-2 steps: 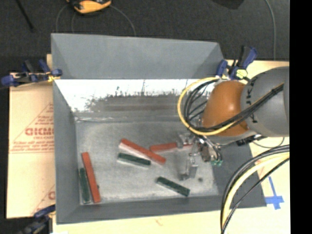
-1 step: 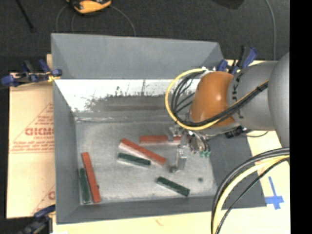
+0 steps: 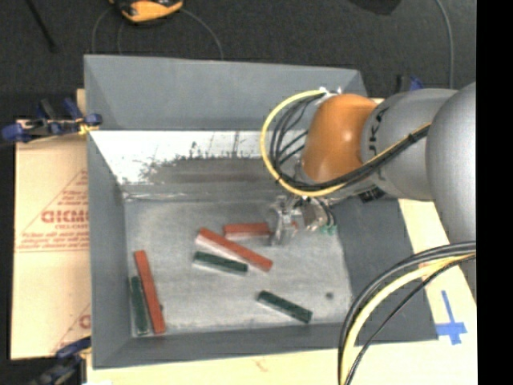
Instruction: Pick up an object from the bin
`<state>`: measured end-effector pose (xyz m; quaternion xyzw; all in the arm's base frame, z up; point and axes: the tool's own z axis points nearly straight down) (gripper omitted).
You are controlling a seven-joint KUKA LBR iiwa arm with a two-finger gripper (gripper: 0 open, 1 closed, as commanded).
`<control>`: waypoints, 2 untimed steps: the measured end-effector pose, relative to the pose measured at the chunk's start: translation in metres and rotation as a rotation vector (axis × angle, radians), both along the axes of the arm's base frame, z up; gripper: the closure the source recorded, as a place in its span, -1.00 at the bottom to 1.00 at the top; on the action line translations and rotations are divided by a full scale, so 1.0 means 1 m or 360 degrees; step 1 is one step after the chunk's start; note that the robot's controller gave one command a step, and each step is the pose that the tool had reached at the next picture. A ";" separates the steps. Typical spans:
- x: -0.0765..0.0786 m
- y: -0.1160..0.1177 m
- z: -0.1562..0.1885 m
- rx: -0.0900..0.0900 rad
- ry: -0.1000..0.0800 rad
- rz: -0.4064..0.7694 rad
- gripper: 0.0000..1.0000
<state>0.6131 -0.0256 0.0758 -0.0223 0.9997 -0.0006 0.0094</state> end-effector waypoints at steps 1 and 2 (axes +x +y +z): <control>0.000 0.000 0.000 0.0000 0.0000 0.0001 1.00; 0.033 0.054 0.087 0.0002 0.0021 0.0013 1.00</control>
Offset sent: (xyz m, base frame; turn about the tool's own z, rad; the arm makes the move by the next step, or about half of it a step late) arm 0.0311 0.0547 0.0860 -0.0054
